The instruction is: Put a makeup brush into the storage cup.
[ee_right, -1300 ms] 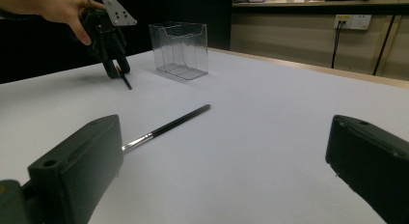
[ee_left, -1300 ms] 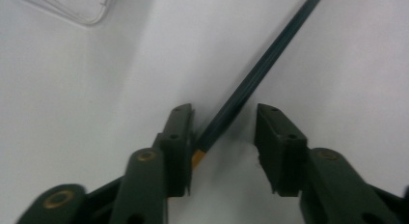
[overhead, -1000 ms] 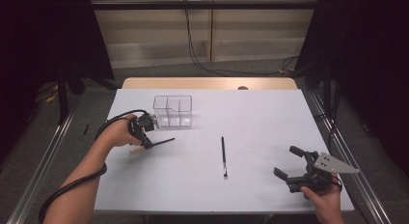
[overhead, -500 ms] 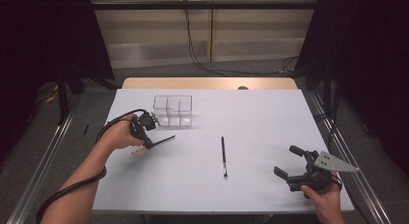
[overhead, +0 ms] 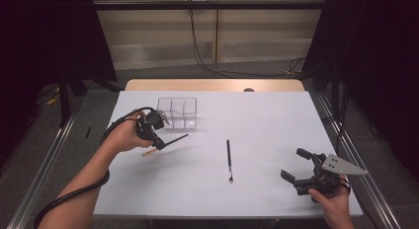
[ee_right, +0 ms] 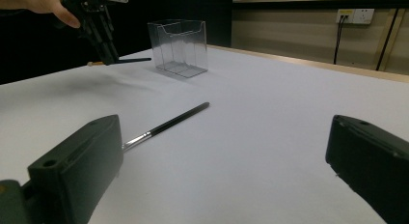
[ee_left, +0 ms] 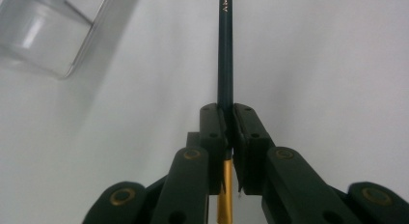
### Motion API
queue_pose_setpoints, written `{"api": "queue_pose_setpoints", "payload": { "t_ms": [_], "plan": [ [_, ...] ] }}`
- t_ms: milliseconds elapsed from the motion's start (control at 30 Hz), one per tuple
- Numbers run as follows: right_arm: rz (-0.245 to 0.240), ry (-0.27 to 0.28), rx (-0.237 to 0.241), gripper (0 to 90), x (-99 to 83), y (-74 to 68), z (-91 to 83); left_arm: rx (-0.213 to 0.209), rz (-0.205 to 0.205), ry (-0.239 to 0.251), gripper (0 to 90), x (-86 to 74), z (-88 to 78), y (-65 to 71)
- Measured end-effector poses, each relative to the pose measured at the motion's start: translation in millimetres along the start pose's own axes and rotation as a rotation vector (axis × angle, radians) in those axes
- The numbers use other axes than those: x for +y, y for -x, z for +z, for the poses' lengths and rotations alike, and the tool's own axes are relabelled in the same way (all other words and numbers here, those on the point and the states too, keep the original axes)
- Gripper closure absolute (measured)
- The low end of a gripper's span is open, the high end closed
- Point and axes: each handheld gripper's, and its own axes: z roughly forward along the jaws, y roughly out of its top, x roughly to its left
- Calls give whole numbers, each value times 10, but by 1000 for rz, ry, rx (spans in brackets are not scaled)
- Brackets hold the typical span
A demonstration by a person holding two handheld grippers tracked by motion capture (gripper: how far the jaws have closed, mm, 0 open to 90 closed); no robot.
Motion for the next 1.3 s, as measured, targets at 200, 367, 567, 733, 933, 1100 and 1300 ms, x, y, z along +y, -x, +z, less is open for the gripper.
{"api": "queue_pose_setpoints", "payload": {
  "t_ms": [200,367,567,733,933,1100,1300],
  "plan": [
    [-8,-4,6,0,5,-6,21,-5,53,0,836,158,-16,114],
    [-12,-9,9,0,14,-3,27,-12,85,7,836,282,10,216],
    [-13,-12,12,0,34,8,33,-33,169,-12,836,490,59,384],
    [-14,-16,14,0,50,7,45,-47,198,-4,836,610,97,499],
    [-15,-19,17,0,65,12,65,-74,219,-5,836,718,96,584],
    [-12,-40,38,0,79,-7,129,-78,237,24,836,822,127,684],
    [-5,-68,46,0,112,0,195,-84,258,31,835,873,135,729]
  ]
}}
